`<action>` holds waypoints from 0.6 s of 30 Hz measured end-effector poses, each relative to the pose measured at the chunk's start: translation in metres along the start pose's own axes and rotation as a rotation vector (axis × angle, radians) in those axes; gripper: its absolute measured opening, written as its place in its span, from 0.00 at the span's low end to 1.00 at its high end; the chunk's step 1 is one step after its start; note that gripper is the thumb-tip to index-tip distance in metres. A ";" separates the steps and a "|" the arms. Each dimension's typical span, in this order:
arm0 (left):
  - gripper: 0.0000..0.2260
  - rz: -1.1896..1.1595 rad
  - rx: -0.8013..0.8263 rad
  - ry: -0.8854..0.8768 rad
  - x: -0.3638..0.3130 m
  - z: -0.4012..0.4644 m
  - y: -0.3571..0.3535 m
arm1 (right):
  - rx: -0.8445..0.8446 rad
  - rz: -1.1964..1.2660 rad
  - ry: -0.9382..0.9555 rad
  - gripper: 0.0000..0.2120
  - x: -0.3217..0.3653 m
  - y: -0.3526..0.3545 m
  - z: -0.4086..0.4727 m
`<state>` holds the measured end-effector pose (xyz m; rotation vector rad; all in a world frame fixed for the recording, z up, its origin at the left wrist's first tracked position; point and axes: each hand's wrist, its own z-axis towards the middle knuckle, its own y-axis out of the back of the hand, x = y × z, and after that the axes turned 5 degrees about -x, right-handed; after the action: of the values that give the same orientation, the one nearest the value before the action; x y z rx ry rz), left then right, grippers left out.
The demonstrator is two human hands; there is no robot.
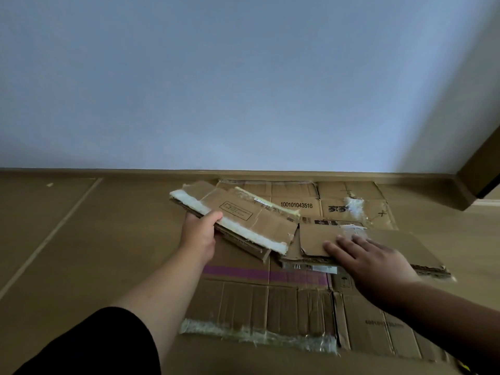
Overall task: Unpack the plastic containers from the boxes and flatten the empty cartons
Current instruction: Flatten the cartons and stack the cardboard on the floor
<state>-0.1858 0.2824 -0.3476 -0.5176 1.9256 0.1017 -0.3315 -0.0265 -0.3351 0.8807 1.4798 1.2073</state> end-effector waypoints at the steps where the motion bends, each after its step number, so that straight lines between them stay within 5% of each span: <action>1: 0.13 -0.022 0.041 -0.010 -0.003 0.002 -0.002 | -0.015 -0.018 0.014 0.45 -0.006 0.002 0.000; 4: 0.19 -0.095 0.165 -0.021 -0.013 0.004 -0.010 | -0.044 -0.067 0.038 0.44 -0.028 0.010 0.004; 9: 0.19 -0.210 0.283 -0.034 -0.040 0.020 -0.030 | -0.225 -0.094 0.074 0.28 -0.061 0.036 0.032; 18: 0.13 -0.037 0.265 -0.016 -0.016 0.041 -0.047 | -0.228 -0.113 -0.011 0.28 -0.081 0.001 0.069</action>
<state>-0.1264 0.2575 -0.3424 -0.3726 1.8772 -0.1707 -0.2449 -0.0850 -0.3148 0.6414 1.3334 1.2557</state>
